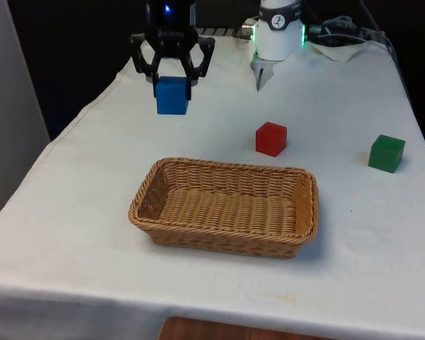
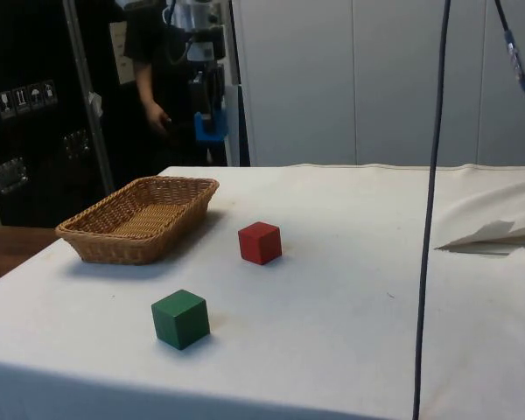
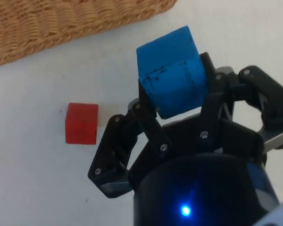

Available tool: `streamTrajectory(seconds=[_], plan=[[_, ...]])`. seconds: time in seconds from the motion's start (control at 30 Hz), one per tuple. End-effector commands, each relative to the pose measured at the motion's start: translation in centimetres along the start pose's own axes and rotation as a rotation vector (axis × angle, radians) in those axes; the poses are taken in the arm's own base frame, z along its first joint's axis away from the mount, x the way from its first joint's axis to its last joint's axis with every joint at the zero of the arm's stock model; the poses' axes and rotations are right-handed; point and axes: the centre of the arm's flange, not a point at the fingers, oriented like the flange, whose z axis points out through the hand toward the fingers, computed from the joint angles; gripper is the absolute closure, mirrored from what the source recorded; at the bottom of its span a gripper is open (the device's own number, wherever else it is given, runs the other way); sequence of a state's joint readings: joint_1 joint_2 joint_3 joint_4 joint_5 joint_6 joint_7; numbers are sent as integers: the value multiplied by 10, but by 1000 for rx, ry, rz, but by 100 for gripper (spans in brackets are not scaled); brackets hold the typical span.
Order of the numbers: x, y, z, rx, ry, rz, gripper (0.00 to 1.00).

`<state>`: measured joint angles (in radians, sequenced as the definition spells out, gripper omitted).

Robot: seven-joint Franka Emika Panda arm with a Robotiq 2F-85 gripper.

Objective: Pick up the blue cube and place it into the basket.

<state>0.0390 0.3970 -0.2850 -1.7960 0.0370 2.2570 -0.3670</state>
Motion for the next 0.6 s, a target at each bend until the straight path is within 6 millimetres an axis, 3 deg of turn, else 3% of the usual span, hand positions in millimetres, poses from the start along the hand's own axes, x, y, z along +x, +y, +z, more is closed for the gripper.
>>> streamTrajectory(seconds=[0.0, 0.57], plan=[[5, -1, 1, 4, -9, 1, 100], [41, -7, 6, 10, -3, -6, 100]])
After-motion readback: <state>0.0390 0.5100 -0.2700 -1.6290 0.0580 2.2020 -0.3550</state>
